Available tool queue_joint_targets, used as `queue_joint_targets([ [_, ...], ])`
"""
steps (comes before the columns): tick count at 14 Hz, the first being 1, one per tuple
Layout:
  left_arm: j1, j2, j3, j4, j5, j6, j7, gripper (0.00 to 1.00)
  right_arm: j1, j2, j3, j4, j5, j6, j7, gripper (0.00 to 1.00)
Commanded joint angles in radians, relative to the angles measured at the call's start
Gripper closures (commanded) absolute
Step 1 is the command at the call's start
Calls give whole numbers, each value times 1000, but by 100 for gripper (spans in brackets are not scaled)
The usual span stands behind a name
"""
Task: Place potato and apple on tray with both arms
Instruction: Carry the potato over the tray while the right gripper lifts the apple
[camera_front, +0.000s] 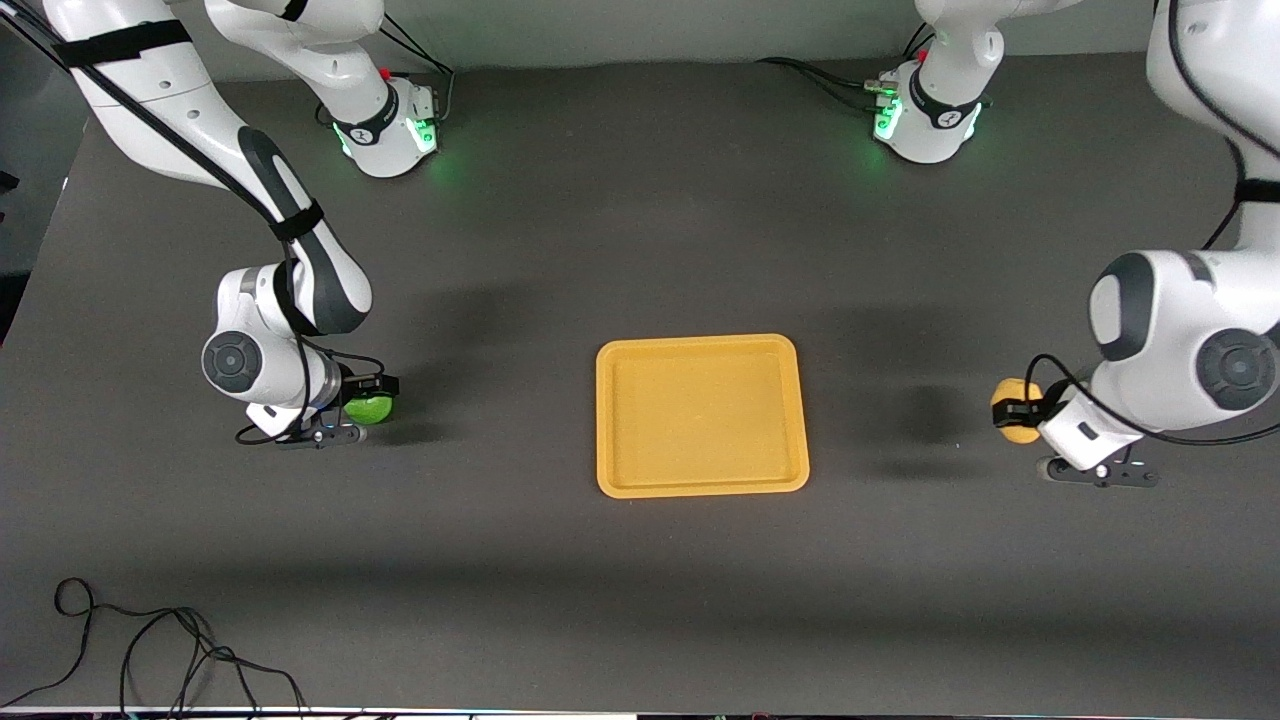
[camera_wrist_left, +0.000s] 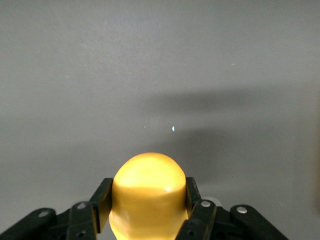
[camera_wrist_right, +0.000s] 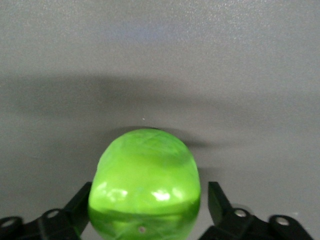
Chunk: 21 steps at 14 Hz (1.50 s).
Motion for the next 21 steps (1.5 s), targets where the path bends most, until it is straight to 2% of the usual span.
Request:
queue_joint_targets([
  [1,-9,-30,-40,103,-13,-148,14,100,9,1,-5,3,-25,14,37,41],
  [2,-9,-28,-61,158,-36,-211,3,100,9,-2,-5,8,-25,9,37,50],
  [4,-15,-21,-98,232,-73,-278,-32,100,9,-34,-4,25,-25,-25,40,50],
  [5,-21,-21,-121,243,-75,-281,-71,100,10,-51,-2,52,-25,-81,40,50],
  [8,-49,-21,-218,254,-68,-276,-255,100,21,-69,5,222,-23,-329,40,50],
  [10,-118,-11,-232,256,-58,-260,-363,100,62,-68,5,311,-23,-426,40,50],
  [13,-195,39,-232,248,-49,-198,-501,100,102,-65,5,365,-14,-442,98,50],
  [16,-253,108,-230,239,28,-128,-579,100,153,-53,5,402,-6,-445,161,50],
  [21,-316,214,-230,118,131,125,-750,100,180,-31,5,421,4,-447,175,50],
])
